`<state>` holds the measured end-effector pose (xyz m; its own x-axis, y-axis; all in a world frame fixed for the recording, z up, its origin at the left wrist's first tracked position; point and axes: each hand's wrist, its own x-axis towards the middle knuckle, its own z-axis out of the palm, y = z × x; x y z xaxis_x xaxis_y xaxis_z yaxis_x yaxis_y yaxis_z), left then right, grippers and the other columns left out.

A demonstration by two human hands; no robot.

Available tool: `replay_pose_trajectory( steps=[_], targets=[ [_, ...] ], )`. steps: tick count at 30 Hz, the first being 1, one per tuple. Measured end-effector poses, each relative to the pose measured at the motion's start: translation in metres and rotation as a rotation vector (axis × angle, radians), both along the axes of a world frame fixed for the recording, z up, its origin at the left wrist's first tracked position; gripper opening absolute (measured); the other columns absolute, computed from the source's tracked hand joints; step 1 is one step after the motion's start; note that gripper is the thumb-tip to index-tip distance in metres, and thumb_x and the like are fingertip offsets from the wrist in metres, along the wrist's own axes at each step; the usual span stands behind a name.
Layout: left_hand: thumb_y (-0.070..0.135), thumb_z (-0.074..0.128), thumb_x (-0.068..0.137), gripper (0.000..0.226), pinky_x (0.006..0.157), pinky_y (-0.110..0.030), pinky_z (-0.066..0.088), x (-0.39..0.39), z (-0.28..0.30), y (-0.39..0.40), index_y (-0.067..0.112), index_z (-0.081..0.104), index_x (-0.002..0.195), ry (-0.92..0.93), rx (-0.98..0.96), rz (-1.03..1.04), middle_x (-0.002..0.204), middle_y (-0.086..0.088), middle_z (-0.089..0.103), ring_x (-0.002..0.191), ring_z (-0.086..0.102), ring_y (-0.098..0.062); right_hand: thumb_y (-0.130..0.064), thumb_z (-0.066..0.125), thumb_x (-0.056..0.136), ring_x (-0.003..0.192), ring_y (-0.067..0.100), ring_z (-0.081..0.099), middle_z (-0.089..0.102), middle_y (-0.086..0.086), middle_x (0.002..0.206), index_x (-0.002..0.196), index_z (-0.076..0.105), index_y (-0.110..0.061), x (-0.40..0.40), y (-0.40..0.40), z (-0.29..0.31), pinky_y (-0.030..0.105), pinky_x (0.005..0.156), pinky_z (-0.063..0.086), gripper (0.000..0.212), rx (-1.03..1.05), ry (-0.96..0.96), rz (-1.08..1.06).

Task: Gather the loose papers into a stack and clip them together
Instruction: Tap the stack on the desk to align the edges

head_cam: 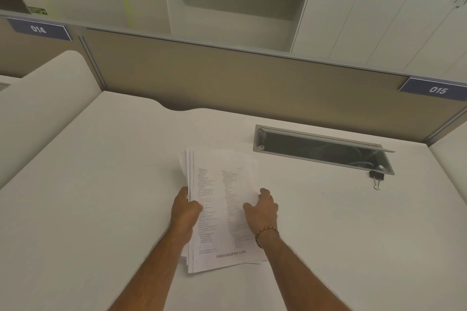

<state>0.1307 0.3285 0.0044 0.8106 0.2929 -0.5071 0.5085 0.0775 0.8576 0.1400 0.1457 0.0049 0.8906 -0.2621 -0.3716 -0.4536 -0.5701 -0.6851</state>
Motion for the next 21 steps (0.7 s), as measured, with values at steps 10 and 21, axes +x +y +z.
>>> replay_pose_trajectory(
  steps=[10, 21],
  targets=[
    [-0.013, 0.065, 0.088, 0.047, 0.088, -0.035, 0.059, -0.023, 0.015, -0.019, 0.023, 0.066, 0.118, -0.18, -0.037, -0.118, 0.11, 0.003, 0.077, 0.103, 0.072, -0.018, -0.042, 0.087, 0.07, 0.119, 0.024, 0.061, 0.058, 0.001, 0.133, 0.147, 0.034, -0.028, -0.021, -0.06, 0.008, 0.044, 0.101, 0.053, 0.095, 0.56, -0.129, -0.211],
    [0.0, 0.066, 0.092, 0.042, 0.091, -0.031, 0.059, -0.023, 0.059, -0.098, 0.023, 0.063, 0.127, -0.408, 0.045, -0.181, 0.114, 0.007, 0.075, 0.104, 0.072, -0.01, 0.008, 0.072, 0.08, 0.095, 0.038, 0.073, 0.078, 0.017, 0.1, 0.104, 0.073, 0.001, -0.034, -0.145, 0.064, 0.046, 0.081, 0.061, 0.025, 0.74, -0.323, -0.184]
  ],
)
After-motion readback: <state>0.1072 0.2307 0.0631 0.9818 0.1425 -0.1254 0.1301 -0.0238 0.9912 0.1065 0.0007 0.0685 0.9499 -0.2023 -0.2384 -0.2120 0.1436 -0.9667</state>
